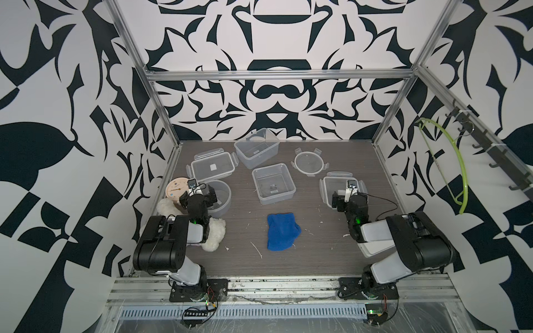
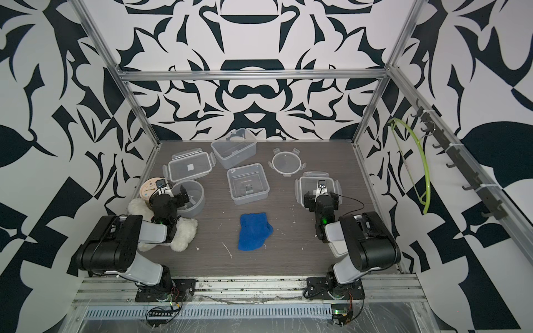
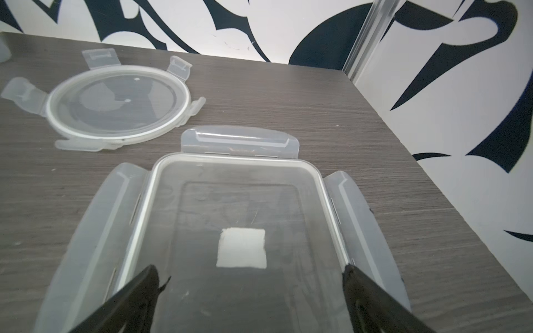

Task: Wipe the insides of the lunch boxes
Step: Reset both arms

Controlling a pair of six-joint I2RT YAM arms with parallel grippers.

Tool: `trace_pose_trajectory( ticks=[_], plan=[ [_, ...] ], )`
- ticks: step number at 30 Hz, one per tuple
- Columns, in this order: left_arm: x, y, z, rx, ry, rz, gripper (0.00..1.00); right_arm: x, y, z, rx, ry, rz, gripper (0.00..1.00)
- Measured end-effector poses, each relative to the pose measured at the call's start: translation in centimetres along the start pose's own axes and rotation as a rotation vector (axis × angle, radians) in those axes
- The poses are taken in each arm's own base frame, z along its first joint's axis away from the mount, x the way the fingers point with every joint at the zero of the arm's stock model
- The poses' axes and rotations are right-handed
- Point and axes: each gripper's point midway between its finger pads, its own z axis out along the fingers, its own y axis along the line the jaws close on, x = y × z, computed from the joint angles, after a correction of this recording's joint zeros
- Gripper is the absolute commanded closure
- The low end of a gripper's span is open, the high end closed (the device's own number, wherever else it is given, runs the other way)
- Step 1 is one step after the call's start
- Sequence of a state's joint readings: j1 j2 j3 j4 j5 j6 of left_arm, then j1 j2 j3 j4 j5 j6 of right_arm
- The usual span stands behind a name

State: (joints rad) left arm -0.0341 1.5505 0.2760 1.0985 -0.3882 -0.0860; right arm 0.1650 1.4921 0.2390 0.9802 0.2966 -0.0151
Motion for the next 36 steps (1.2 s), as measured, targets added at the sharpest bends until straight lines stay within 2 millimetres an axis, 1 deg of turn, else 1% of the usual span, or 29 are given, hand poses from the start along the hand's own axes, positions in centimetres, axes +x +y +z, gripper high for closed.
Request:
trace_pose_trajectory(
  ticks=[1, 2, 3, 4, 6, 9, 12, 18, 36],
  plan=[
    [0.0, 0.0, -0.4, 0.005, -0.013, -0.003, 0.00, -0.2, -0.2, -0.6, 0.010, -0.021, 0.007, 0.00],
    [0.0, 0.0, -0.5, 0.006, -0.019, -0.004, 0.00, -0.4, -0.4, -0.8, 0.021, -0.032, 0.015, 0.01],
    [0.1, 0.0, -0.3, 0.004, -0.016, 0.000, 0.00, -0.4, -0.7, -0.4, 0.043, -0.035, 0.023, 0.00],
    [0.1, 0.0, 0.1, -0.002, -0.003, 0.003, 0.00, -0.2, -0.9, 0.3, 0.070, -0.018, 0.014, 0.01],
    [-0.5, 0.0, 1.0, -0.001, 0.012, -0.008, 0.00, 0.2, -1.2, 1.3, 0.089, 0.014, 0.014, 0.00],
    [-1.2, 0.6, 1.4, -0.020, 0.000, -0.027, 0.00, 0.2, -1.9, 1.5, 0.112, 0.019, 0.025, 0.00],
    [-0.2, 0.9, 1.5, -0.027, 0.043, -0.024, 0.00, 0.0, -1.9, 1.8, 0.110, 0.026, 0.032, 0.00],
    [0.5, 0.9, 1.4, -0.026, 0.070, -0.016, 0.00, 0.5, -1.8, 1.9, 0.103, 0.052, 0.024, 0.00],
    [0.5, 0.9, 1.4, -0.026, 0.071, -0.016, 0.00, 0.5, -1.8, 1.9, 0.100, 0.053, 0.023, 0.00]
  ],
)
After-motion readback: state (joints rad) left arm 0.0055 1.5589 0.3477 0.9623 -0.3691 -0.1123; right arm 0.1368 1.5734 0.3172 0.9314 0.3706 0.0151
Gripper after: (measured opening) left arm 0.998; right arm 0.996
